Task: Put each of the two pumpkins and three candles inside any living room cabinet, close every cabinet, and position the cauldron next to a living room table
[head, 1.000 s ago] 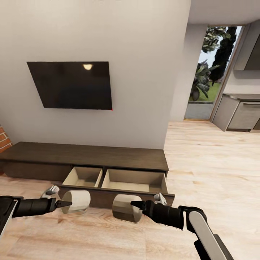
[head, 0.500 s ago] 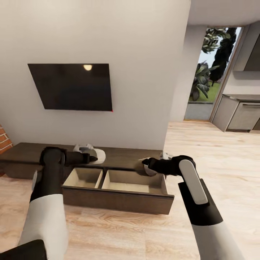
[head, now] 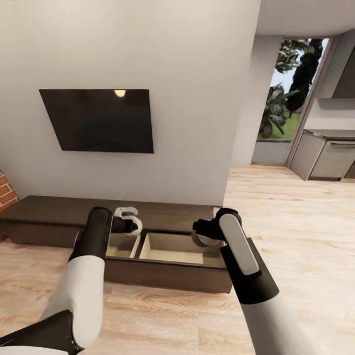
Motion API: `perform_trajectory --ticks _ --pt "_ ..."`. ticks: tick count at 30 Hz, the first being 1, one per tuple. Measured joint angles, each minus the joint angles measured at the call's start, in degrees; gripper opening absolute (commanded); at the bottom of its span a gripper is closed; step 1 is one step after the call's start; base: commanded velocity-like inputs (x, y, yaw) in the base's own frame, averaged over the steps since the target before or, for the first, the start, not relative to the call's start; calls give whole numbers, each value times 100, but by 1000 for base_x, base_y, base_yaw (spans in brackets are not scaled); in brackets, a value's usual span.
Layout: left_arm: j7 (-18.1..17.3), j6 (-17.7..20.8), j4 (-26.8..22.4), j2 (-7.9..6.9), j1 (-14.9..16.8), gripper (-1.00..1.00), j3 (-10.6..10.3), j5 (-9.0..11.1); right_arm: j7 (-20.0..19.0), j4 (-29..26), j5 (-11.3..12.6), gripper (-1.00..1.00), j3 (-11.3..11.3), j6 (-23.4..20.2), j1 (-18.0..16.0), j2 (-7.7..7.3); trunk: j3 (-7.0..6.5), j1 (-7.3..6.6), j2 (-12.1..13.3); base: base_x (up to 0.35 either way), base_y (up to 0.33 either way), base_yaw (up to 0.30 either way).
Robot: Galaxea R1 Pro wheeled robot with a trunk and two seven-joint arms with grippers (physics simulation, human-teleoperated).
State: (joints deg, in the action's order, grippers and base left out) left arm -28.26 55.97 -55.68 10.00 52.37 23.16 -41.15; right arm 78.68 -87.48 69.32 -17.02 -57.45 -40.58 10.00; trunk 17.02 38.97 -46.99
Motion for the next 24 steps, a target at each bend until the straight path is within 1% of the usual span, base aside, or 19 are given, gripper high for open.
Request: perform_trajectory --ticks 2,4,5,6,7,9,10,11,12,13,14,15,16,17,18,19,20,22,24 --pt "682 -389 366 0 -1 -100 -37 353 14 50 2 -100 -30 43 0 0 -35 -44 81 0 0 0" --pt "1417 -765 862 0 -1 -100 -115 781 20 119 5 -100 -139 64 -1 0 -71 -88 161 0 0 0" --pt "1781 -933 1047 0 0 -100 -187 1042 21 180 2 -100 -202 68 -4 0 -89 -110 201 0 0 0" --pt "1965 -1012 1119 0 1 -100 -238 1183 22 220 -4 -100 -233 67 -6 0 -108 -132 240 0 0 0" --pt "2312 -1140 1227 0 1 -100 -366 1470 23 307 -4 -100 -279 69 -10 0 -126 -154 281 0 0 0" --pt "2998 -1328 1349 0 2 -100 -764 2117 20 490 -23 -100 -336 68 -24 0 -162 -198 361 0 0 0" --pt "3462 -1408 1388 0 2 -100 -1135 2675 16 605 -107 -100 -359 59 -30 -1 -180 -220 401 0 0 0" --pt "3598 -1430 1399 0 1 -100 -1268 2901 13 644 -149 -100 -365 59 -32 0 -198 -242 441 0 0 0" --pt "3806 -1451 1411 0 2 -100 -1543 3234 13 700 -276 -100 -389 53 -34 -1 -216 -264 481 0 0 0" --pt "3952 -1466 1418 0 1 -100 -1841 3658 9 732 -466 -100 -437 49 -35 -1 -234 -286 521 0 0 0" --pt "4012 -1464 1421 0 1 -100 -1982 3857 0 739 -564 -100 -465 55 -36 0 -252 -308 561 0 0 0" --pt "4112 -1455 1424 0 -4 -100 -2287 4357 -15 749 -845 -100 -525 47 -37 -1 -270 -330 601 0 0 0" --pt "4139 -1465 1427 0 -12 -100 -2371 4605 -26 753 -891 -100 -540 57 -37 0 -287 -352 641 0 0 0" --pt "4171 -1452 1415 0 -39 -100 -2480 4750 -41 757 -975 -100 -554 59 -37 0 -305 -374 681 0 0 0" --pt "4186 -1472 1405 0 -69 -100 -2567 4962 -60 756 -1029 -100 -561 60 -37 0 -323 -396 721 0 0 0" --pt "4196 -1486 1397 0 -104 -100 -2625 5040 -90 754 -1055 -100 -574 65 -37 0 -341 -418 762 0 0 0" --pt "4199 -1491 1392 0 -120 -100 -2646 5058 -103 751 -1070 -100 -579 64 -37 0 -342 -418 763 0 0 0" --pt "4210 -1503 1382 0 -168 -100 -2707 5166 -136 719 -1105 -100 -602 73 -31 0 -342 -418 763 0 0 -36" --pt "4213 -1500 1376 0 -180 -100 -2719 5165 -144 673 -1108 -100 -609 79 -30 0 -342 -418 763 0 0 -152"
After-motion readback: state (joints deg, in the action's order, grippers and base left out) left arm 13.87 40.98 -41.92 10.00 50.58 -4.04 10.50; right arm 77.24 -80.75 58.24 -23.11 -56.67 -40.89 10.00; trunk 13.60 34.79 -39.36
